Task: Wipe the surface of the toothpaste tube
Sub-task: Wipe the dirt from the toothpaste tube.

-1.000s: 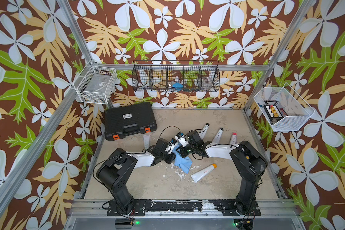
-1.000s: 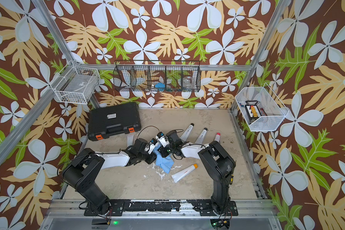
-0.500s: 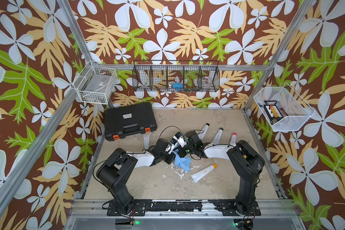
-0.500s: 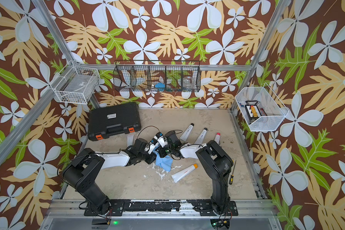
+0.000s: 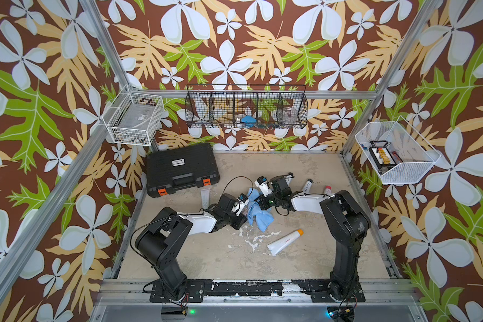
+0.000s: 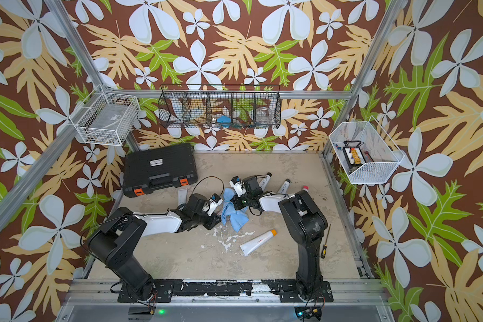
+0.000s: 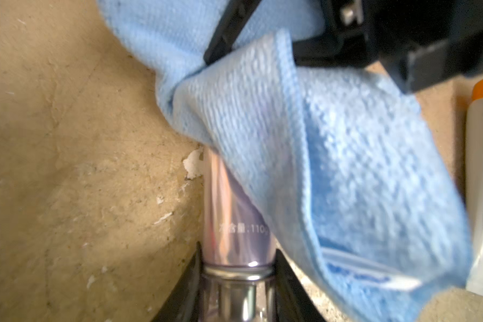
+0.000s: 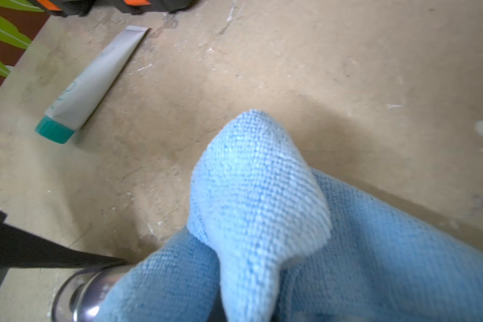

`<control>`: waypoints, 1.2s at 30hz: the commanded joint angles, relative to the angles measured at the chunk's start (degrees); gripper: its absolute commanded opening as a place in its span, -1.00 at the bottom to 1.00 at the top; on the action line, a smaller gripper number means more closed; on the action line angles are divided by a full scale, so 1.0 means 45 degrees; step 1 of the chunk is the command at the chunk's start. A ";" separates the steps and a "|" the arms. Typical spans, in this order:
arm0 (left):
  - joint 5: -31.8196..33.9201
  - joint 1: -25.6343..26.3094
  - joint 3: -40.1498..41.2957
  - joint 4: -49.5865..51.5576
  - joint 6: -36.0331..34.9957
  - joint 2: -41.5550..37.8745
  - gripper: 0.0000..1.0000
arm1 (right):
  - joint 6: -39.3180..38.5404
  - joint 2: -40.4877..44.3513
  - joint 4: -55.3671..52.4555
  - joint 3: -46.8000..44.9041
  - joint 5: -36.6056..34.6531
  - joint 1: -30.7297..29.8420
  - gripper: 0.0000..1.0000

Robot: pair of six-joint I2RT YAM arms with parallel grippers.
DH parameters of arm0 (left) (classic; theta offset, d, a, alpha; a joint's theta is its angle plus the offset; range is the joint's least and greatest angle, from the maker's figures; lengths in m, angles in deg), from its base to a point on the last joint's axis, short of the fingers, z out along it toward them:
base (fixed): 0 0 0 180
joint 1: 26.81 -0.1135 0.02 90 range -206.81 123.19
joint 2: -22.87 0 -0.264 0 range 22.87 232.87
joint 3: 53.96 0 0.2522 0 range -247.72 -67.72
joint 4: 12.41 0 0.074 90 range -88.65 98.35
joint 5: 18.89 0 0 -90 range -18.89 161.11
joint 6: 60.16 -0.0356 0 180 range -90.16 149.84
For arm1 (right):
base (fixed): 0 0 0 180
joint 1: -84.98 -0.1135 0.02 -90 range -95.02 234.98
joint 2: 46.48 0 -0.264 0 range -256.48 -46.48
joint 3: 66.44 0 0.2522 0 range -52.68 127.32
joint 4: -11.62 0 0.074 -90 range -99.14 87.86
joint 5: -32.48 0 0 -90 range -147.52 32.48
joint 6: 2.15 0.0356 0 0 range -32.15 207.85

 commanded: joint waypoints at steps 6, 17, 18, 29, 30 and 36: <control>-0.0175 0.0023 -0.0042 0.0219 0.0006 0.0076 -0.45 | -0.0063 -0.0200 -0.1062 0.0193 -0.0080 0.0014 -1.00; -0.0082 0.0022 -0.0032 0.0189 0.0035 0.0058 -0.44 | 0.0705 0.0377 -0.0139 -0.0976 0.0717 -0.1437 -1.00; -0.0053 0.0022 -0.0041 0.0185 0.0042 0.0058 -0.44 | 0.0770 0.0377 0.0053 -0.1034 0.0888 -0.1645 -1.00; -0.0004 0.0022 -0.0024 0.0188 0.0056 0.0038 -0.44 | 0.1703 0.1085 0.0980 -0.1745 0.1450 -0.2403 -1.00; -0.0004 0.0022 -0.0022 0.0191 0.0055 0.0041 -0.45 | 0.1672 0.1151 0.1011 -0.1832 0.1386 -0.2389 -1.00; 0.0115 0.0022 -0.0091 0.0252 0.0134 0.0116 -0.45 | 0.1404 0.1049 0.1404 -0.2374 0.0877 -0.2215 -1.00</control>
